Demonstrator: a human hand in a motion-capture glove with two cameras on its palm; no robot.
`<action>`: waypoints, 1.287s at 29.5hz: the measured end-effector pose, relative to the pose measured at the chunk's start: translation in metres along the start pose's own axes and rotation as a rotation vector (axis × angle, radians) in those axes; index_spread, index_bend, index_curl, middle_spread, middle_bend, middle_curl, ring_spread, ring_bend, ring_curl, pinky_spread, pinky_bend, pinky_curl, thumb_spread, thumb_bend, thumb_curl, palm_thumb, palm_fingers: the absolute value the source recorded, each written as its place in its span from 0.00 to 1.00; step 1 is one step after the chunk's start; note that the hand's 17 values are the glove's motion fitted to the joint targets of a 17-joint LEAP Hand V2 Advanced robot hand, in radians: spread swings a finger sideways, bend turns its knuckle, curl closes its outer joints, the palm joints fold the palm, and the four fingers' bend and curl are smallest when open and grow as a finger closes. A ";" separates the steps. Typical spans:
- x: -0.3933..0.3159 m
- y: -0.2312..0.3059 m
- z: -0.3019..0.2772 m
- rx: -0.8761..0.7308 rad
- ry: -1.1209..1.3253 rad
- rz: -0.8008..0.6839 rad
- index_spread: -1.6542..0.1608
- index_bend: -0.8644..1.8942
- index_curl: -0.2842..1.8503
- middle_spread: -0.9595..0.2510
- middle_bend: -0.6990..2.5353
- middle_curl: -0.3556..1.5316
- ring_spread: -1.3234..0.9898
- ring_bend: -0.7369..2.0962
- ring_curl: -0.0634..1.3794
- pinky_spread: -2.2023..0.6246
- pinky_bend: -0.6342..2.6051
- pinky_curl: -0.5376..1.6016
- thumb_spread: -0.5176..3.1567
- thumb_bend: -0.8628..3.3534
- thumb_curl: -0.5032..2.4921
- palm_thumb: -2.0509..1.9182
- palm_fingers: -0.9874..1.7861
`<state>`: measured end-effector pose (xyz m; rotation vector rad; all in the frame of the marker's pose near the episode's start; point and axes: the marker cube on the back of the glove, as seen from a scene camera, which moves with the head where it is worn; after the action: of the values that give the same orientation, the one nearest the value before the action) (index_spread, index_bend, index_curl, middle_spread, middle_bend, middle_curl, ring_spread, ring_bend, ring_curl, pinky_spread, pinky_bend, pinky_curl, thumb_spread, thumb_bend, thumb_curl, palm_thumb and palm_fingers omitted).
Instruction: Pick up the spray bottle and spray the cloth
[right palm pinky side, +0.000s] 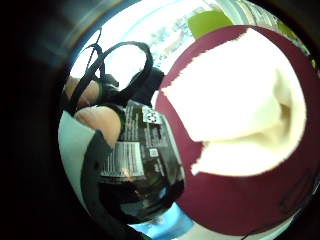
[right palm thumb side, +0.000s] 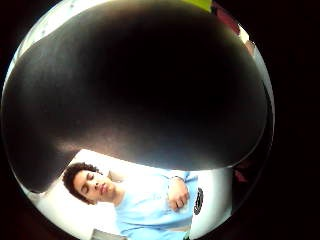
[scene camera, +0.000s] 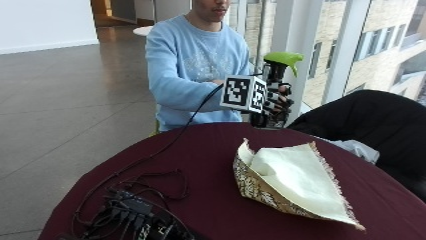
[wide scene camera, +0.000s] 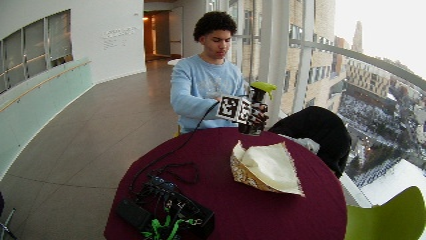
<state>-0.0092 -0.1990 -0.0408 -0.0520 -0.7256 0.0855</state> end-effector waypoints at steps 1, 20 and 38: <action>0.000 -0.002 0.009 0.008 -0.024 -0.020 0.76 0.36 0.29 0.74 0.27 0.41 0.56 0.40 0.30 0.79 0.29 0.43 0.39 0.20 0.36 0.75 0.75; 0.026 -0.020 0.137 0.068 -0.100 -0.159 0.76 0.36 0.29 0.73 0.27 0.40 0.56 0.40 0.30 0.79 0.29 0.43 0.39 0.20 0.36 0.75 0.75; 0.043 -0.015 0.149 0.006 -0.051 -0.080 0.76 0.36 0.29 0.73 0.27 0.40 0.56 0.39 0.30 0.78 0.28 0.42 0.39 0.20 0.36 0.75 0.73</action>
<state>-0.0750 -0.2075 0.0997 -0.0147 -0.7771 0.0128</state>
